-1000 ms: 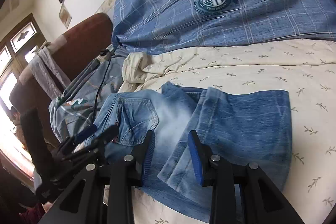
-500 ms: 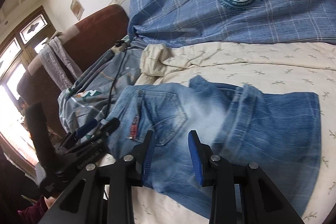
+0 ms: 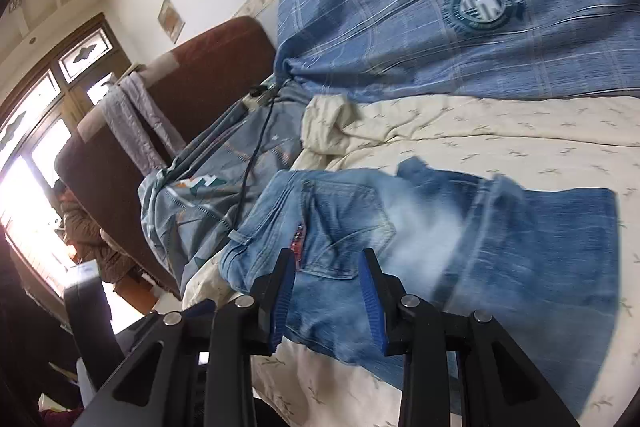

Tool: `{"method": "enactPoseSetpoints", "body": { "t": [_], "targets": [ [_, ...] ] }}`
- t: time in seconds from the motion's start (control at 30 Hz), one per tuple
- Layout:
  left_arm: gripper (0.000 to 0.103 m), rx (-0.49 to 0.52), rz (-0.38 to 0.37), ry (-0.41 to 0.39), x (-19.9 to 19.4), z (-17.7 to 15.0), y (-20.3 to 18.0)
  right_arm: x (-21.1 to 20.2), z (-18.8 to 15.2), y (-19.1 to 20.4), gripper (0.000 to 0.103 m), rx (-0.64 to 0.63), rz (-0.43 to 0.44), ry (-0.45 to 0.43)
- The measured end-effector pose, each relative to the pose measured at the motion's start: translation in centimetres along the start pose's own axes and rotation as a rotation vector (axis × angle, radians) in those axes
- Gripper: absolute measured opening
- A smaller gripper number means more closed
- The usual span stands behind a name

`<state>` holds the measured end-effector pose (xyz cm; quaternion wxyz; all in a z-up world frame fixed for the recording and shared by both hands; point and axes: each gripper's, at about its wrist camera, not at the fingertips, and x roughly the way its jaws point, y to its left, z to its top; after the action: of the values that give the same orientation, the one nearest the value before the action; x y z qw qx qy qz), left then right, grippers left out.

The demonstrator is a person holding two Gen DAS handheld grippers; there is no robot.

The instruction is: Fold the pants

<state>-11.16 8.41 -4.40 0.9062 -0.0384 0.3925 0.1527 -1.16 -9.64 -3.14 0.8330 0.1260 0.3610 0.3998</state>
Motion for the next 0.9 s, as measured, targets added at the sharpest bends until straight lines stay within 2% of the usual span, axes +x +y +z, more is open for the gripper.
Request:
{"method": "enactPoseSetpoints", "body": {
  "t": [0.3,0.53,0.7,0.9],
  "targets": [
    [0.076,-0.280,-0.099,0.164,3.5,1.5,6.1,-7.2,0.5,-6.4,0.036,0.149,-0.134,-0.101],
    [0.076,-0.429,-0.171,0.240,5.7,2.6,8.3,-11.5,1.3,-11.4,0.036,0.297,-0.171,-0.183],
    [0.076,-0.519,-0.220,0.267,6.3,2.5,9.2,-12.4,1.4,-12.2,0.036,0.324,-0.169,-0.198],
    [0.076,-0.613,-0.251,0.297,6.9,1.0,10.8,-11.0,1.3,-10.9,0.036,0.282,-0.176,-0.171]
  ]
}}
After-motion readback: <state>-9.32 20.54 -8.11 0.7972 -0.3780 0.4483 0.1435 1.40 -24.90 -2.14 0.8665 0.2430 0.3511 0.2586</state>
